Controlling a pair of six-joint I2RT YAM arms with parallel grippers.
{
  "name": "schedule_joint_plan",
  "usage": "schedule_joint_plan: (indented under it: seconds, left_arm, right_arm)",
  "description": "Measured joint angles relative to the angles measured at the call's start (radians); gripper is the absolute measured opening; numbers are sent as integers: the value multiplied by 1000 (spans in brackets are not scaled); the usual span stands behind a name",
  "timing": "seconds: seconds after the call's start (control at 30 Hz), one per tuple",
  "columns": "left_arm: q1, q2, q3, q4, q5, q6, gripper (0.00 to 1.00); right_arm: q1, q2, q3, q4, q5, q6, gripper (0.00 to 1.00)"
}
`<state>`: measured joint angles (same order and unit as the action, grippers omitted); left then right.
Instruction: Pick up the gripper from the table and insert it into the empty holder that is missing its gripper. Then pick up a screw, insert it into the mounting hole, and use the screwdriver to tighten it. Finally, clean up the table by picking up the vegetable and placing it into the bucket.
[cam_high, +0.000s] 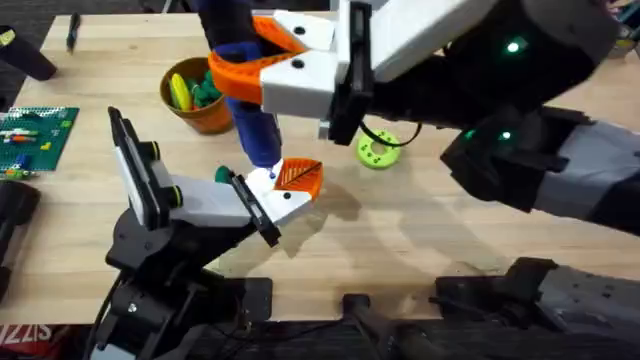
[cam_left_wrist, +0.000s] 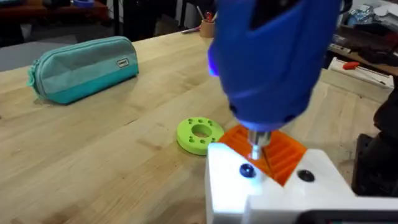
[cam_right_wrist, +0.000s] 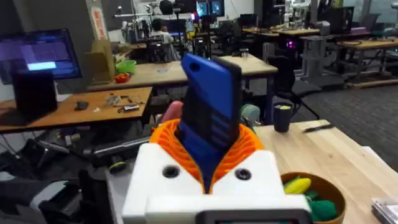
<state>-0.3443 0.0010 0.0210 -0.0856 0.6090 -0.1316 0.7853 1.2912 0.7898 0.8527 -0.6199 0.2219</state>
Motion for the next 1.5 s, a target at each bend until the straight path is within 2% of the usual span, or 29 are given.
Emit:
schedule_joint_plan:
  seconds: [0.93,1.2,1.5]
  left_arm:
    - [0,0,0,0,0,-4,19]
    - [0,0,0,0,0,-4,18]
    - [0,0,0,0,0,-4,18]
  right_arm:
    - [2,45,0,9,-2,-9,38]
    - [2,44,0,86,-9,-5,38]
    - [2,44,0,74,-11,18,38]
